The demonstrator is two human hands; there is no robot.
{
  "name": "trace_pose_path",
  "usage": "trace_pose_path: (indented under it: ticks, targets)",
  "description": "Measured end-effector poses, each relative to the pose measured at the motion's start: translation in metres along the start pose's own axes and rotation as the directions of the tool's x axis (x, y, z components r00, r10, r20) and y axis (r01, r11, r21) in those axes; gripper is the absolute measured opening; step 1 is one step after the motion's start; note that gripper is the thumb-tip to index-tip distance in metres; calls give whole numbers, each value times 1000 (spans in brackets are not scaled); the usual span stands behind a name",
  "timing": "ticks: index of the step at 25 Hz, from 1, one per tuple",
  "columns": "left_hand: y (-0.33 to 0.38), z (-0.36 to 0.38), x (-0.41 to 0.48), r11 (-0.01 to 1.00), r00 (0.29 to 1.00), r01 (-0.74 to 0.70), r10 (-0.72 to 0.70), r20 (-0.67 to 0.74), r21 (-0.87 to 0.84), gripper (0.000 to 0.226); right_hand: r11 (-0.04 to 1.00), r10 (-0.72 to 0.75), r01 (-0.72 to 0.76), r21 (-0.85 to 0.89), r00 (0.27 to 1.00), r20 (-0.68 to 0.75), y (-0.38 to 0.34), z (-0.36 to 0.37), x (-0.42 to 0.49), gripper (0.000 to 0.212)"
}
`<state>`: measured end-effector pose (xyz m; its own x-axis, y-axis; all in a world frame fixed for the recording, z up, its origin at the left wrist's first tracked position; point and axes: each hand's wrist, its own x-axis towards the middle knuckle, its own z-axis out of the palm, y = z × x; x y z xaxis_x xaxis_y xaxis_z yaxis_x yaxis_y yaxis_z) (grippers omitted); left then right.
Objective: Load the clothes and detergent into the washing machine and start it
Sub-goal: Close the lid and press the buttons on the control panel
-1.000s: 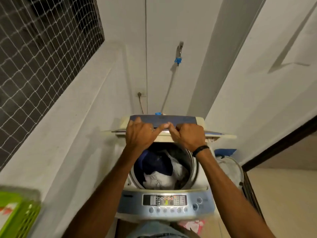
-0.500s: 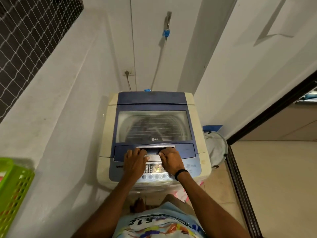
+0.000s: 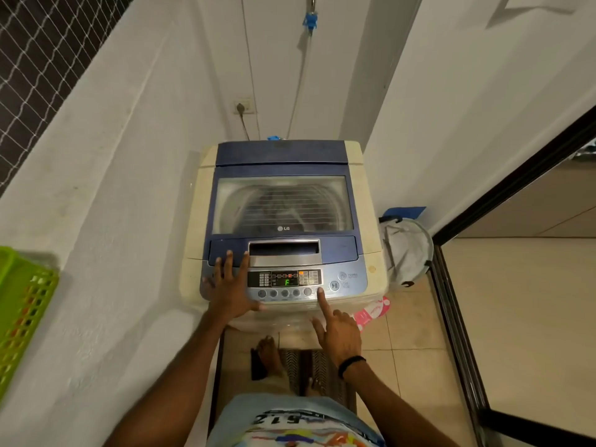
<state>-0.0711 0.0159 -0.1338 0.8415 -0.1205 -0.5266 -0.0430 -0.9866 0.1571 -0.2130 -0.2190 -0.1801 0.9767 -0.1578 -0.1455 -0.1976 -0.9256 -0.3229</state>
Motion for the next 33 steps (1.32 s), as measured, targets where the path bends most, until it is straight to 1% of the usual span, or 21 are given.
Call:
trace_pose_path:
  ticks: [4,8,9,11,13,14,16,17,19,20,21,22,24,29,33]
  targets:
    - [0,2,2,999,1000,17,-18,-17,-33,147,1000,28,-28,-8,999,24,-5,-4,0,71]
    - [2,3,3,997,999,38,-40,-36,-62,148,999,52,-51,-13,993,108,-4,-4,7,69]
    - [2,3,3,996,998,44,-47,-37,-73,148,998,48,-44,-36,992,119,-4,-6,9,68]
    - [2,4,3,995,997,56,-60,-40,-86,149,996,61,-51,-67,985,159,-12,-24,24,51]
    - [1,4,3,995,997,60,-64,-41,-83,150,994,108,-102,-40,978,178,-19,-41,43,30]
    - [-1,4,3,995,997,61,-64,-41,-81,151,992,126,-125,-16,977,170,-22,-49,49,24]
    - [-2,7,3,995,997,49,-53,-47,-87,151,989,141,-145,28,984,109,-22,-49,46,16]
    - [-2,7,3,995,997,45,-50,-55,-89,150,989,139,-143,36,987,78,-20,-43,39,23]
    - [-2,4,2,995,997,41,-46,-57,-87,150,985,172,-172,-8,984,41,-14,-27,20,63]
    - [-2,4,1,995,998,39,-44,-53,-90,150,980,196,-195,-48,981,16,-10,-20,11,79]
    - [-3,5,1,995,998,35,-40,-51,-95,150,974,205,-207,-94,978,-30,-5,-15,7,89]
    - [-3,5,1,995,998,32,-36,-50,-95,150,968,210,-218,-124,975,-70,0,-12,6,94]
    - [-4,5,1,995,998,23,-28,-52,-93,150,963,220,-234,-136,969,-108,7,-8,8,94]
    - [-16,14,4,995,997,-19,11,-79,-100,150,955,240,-254,-153,965,-105,1,-3,5,94]
    - [-18,16,8,994,994,-50,41,-97,-97,148,952,281,-294,-90,951,-132,-3,-4,8,83]
